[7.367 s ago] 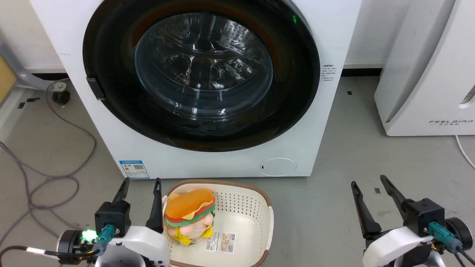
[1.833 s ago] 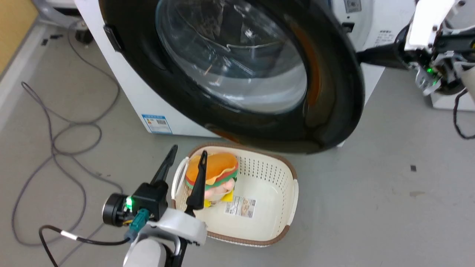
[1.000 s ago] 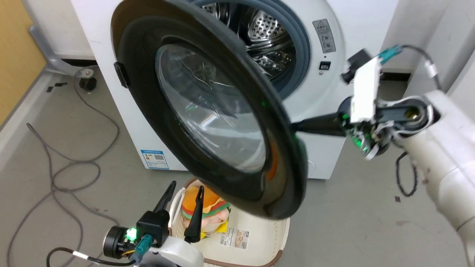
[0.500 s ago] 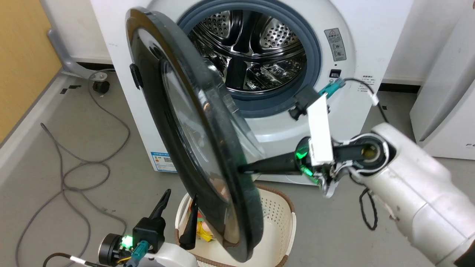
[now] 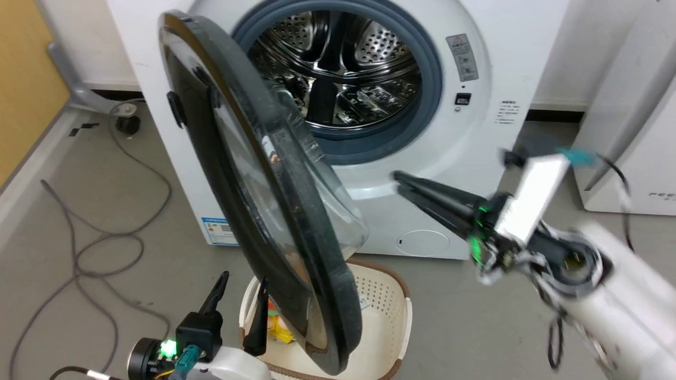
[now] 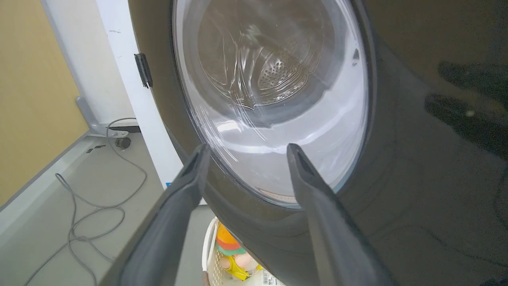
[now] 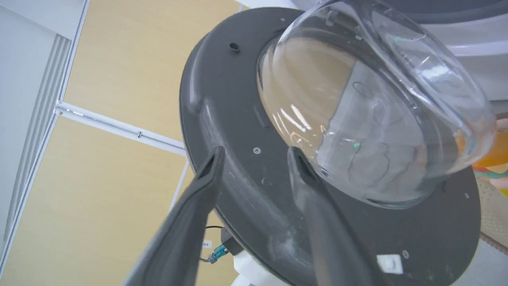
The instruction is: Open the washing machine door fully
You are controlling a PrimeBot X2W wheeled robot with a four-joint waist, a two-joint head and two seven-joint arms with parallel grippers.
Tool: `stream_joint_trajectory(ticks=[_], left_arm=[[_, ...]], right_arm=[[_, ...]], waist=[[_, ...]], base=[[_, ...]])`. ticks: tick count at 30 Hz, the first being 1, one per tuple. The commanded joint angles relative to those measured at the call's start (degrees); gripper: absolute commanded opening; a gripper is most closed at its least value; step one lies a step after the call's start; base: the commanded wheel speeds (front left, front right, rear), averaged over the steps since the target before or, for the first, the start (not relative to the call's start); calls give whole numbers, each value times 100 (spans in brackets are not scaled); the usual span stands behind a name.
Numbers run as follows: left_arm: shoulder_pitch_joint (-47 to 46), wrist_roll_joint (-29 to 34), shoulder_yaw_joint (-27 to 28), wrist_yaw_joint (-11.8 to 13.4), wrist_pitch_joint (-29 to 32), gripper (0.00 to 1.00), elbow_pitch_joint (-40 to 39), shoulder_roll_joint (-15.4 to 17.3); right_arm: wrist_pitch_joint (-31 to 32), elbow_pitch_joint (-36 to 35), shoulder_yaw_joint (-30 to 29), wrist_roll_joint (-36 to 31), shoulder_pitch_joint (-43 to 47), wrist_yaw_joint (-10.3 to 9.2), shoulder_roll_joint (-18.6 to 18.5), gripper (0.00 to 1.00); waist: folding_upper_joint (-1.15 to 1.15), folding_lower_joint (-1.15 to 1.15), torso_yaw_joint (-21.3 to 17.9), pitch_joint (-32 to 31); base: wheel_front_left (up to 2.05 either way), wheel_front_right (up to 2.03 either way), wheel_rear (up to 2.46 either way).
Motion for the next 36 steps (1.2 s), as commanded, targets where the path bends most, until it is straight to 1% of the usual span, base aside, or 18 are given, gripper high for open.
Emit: stream_joint_trajectory(ticks=[1,4,10,14,16,18,19,20,23,25,28,30,32,36], left_arm=[[71,-27,32,34,-32,100,-25,15],[91,-42,70,33,-32,100,-27,31],[117,-84,182,49,-32,100,-29,75],[133,-102,236,48,-32,100,9,102],[137,-110,274,63,-32,100,15,114],[154,-122,313,82,-32,100,12,117],[165,-129,336,93,-32,100,10,121],[178,-136,361,109,-32,100,10,122],[211,-149,403,126,-32,100,14,122],[223,-149,415,128,-32,100,15,122],[219,-142,426,125,-32,100,10,124],[214,-137,440,131,-32,100,-1,125],[210,-133,455,141,-32,100,-14,122],[199,-121,476,146,-32,100,-31,122]], right_arm=[[-277,-82,-79,-70,327,6,-70,100],[-1139,-322,-323,-253,1031,6,-172,100],[-2509,-872,-928,-332,2415,6,-216,100],[-3564,-995,-1367,-617,3157,6,-243,100],[-3843,-954,-1557,-865,3432,6,-262,100],[-3949,-809,-1758,-1342,3653,6,-277,100],[-3963,-684,-2007,-1663,3742,6,-230,100],[-3967,-529,-2397,-2071,3827,6,-114,100],[-3971,-299,-3373,-3750,4032,6,326,100],[-3971,-359,-3912,-5012,4146,6,671,100],[-3972,-682,-4564,-6858,4305,6,1233,100],[-3972,-987,-4844,-7901,4409,6,1573,100],[-3961,-1307,-5009,-8900,4513,6,1755,100],[-3704,-1875,-5110,-10272,4782,6,1955,100]], waist=[[0,0,-59,11],[0,0,-154,6],[0,0,-336,-9],[0,0,-382,-46],[0,0,-399,-57],[0,0,-417,-76],[0,0,-431,-84],[0,0,-446,-91],[0,0,-462,-113],[0,0,-462,-119],[0,0,-439,-124],[0,0,-423,-124],[0,0,-407,-122],[0,0,-390,-105]], base=[[0,0,0],[0,0,0],[0,0,0],[0,0,0],[0,0,0],[0,0,0],[0,0,0],[0,0,0],[0,0,0],[0,0,0],[0,0,0],[0,0,0],[0,0,0],[0,0,0]])
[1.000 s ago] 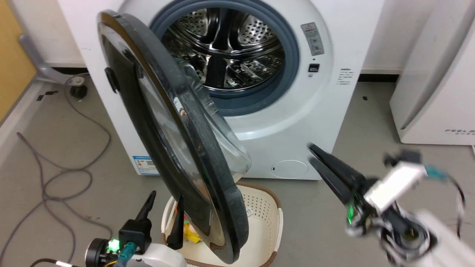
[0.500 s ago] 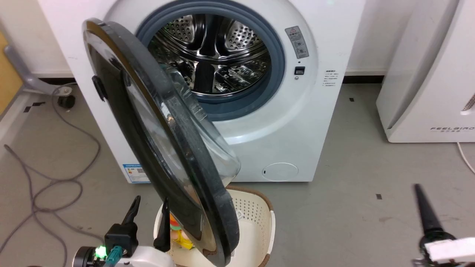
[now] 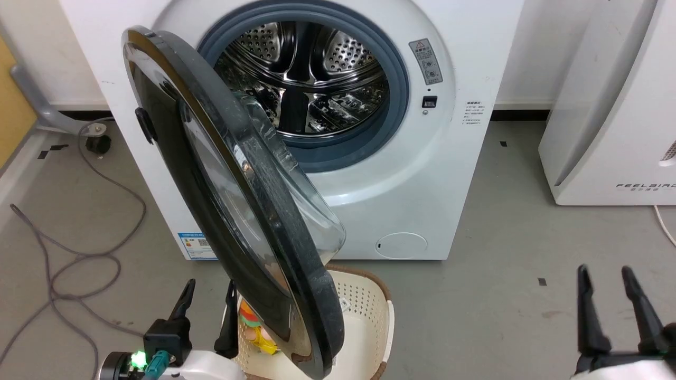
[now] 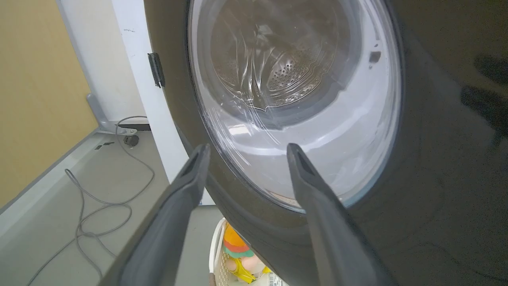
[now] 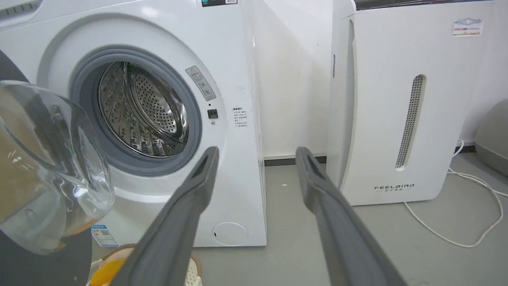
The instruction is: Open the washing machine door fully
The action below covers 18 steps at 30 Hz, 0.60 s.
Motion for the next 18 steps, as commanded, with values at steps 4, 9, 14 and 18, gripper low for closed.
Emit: stream_joint_trajectory(ticks=[4,9,14,18], left_arm=[[48,39,22,37,-32,100,-39,25],[34,69,21,39,-32,100,-10,35],[23,75,13,21,-32,0,30,40],[11,81,14,15,-32,0,20,46]], right_arm=[[211,-235,71,-596,402,5,62,100],[226,-210,189,-566,632,5,65,100],[210,-193,343,-474,640,5,65,100],[220,-195,398,-445,638,5,66,100]], waist=[[0,0,-18,28],[0,0,-40,46],[0,0,-67,53],[0,0,-79,53]], base=[[0,0,0],[0,0,0],[0,0,0],[0,0,0]])
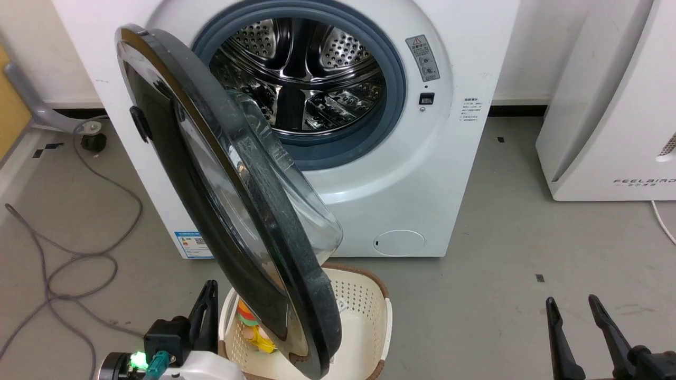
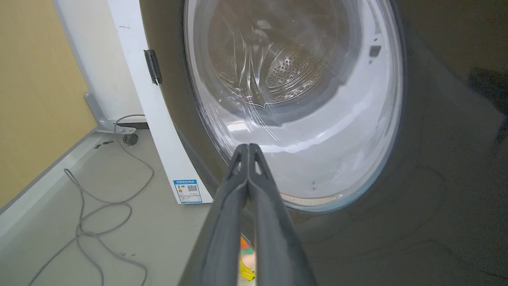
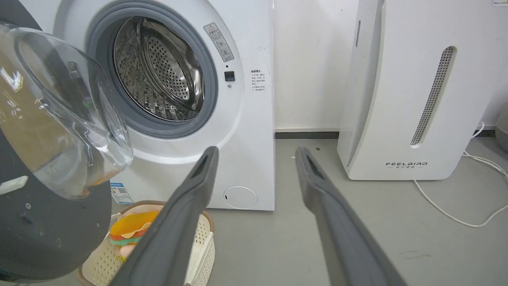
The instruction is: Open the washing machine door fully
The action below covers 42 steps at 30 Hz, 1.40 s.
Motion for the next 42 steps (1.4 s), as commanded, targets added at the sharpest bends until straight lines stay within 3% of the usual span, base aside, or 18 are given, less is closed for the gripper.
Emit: stream_joint_trajectory(ticks=[1,12,29,35,42], left_arm=[[6,35,0,9,-32,0,-23,40],[-169,-118,75,72,162,0,-585,38],[-716,13,93,311,573,0,-3486,174],[-873,21,-255,208,601,0,-4548,120],[-770,-144,-1181,-93,839,0,-5153,5]], right_arm=[[-8,2,21,40,65,5,26,100],[-15,-38,29,111,47,5,27,100],[-57,-4,131,116,-61,5,27,100],[-51,3,158,75,-90,5,27,100],[-59,29,112,76,-79,5,27,100]], waist=[[0,0,-6,-4],[0,0,12,-18],[0,0,11,49],[0,0,-32,70],[0,0,-36,80]], base=[[0,0,0],[0,0,0],[0,0,0],[0,0,0],[0,0,0]])
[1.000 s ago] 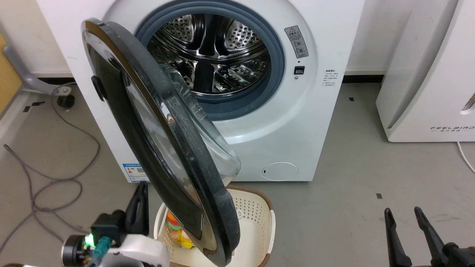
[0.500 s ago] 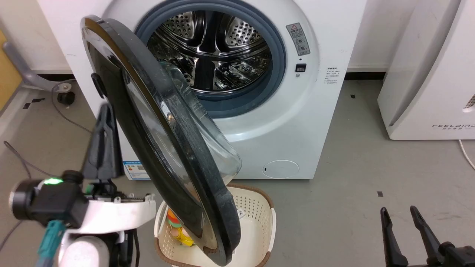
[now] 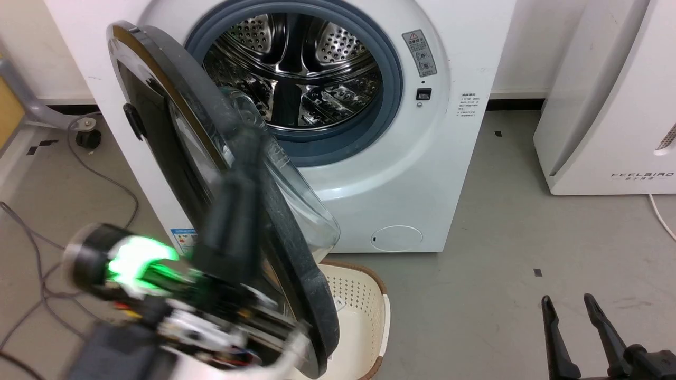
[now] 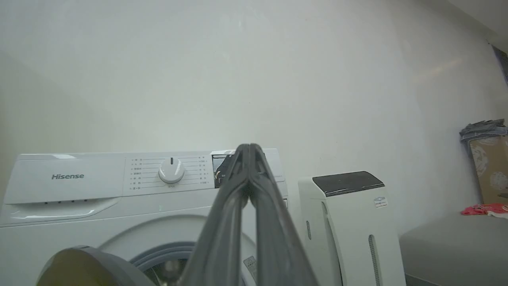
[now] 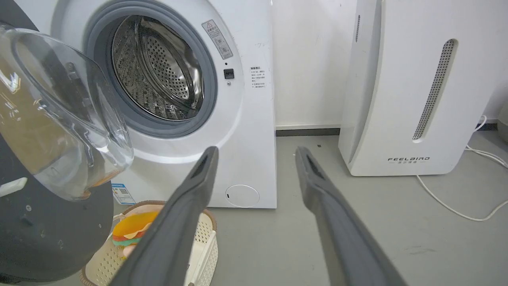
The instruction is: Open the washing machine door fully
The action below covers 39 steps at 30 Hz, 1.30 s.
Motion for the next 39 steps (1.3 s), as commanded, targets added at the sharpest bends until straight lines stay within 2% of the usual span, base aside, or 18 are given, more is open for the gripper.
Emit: stream_joint_trajectory(ticks=[1,7,12,16,21,29,34,39], left_arm=[[102,-53,-177,-72,89,0,16,-19],[491,-348,-1198,-400,519,0,361,-1],[1014,-532,-1832,-491,1044,0,806,167],[1325,-557,-2122,-502,1302,0,1227,282],[1387,-456,-2108,-360,1245,0,1937,297],[984,-396,-1600,57,793,0,2889,156],[898,-421,-1427,212,711,0,3107,151],[1013,-429,-1374,305,790,0,3003,244]], right_arm=[[-33,10,-18,-11,-46,5,25,100],[-30,34,-10,-20,-48,5,25,100],[-14,49,1,-9,-39,5,25,100],[-8,66,20,5,-34,5,25,100],[-12,84,45,21,-53,5,25,100],[-6,143,41,60,-82,5,25,100],[0,181,68,77,-102,5,25,100],[-13,250,13,128,-97,5,25,100]], waist=[[0,0,11,3],[0,0,15,-9],[0,0,10,-9],[0,0,13,1],[0,0,-8,17],[0,0,-50,73],[0,0,-93,93],[0,0,-77,92]], base=[[0,0,0],[0,0,0],[0,0,0],[0,0,0],[0,0,0],[0,0,0],[0,0,0],[0,0,0]])
